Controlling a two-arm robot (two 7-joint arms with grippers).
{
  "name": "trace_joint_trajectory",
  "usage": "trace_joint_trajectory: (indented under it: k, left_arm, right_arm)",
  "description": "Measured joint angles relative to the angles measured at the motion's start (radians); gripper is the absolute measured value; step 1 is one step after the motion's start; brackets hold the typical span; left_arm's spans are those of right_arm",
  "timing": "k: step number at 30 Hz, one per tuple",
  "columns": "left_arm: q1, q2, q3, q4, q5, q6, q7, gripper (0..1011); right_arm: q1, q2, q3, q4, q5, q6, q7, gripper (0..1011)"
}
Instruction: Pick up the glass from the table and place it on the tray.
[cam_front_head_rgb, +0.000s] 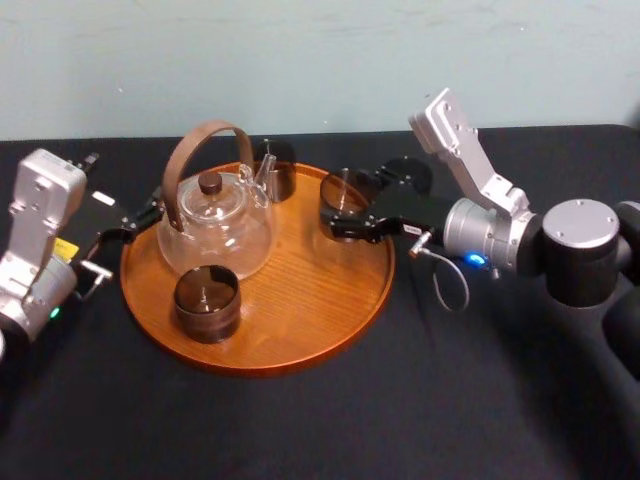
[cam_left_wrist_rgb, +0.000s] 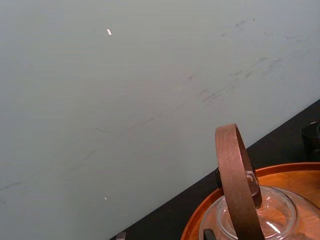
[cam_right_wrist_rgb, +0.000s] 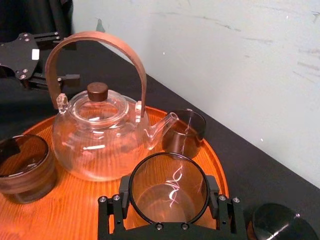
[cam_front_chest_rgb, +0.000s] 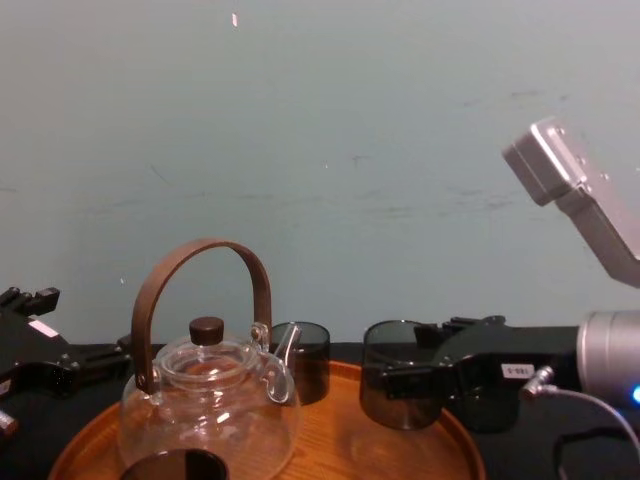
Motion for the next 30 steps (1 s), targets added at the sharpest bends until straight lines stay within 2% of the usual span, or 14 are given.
trace_joint_trajectory:
  k: [18,30]
  left_arm:
    - [0.0,0.0,0.0,0.0,0.0,0.0,0.0,1001]
    - [0.0,0.0,0.0,0.0,0.0,0.0,0.0,1001]
  right_arm:
    - [0.069,-0.084,-0.01,0.154,-0.029,-0.05,0.013,905]
    - [0.08,-0.105,-0.01,0.199,-0.035,-0.064,0.027,905]
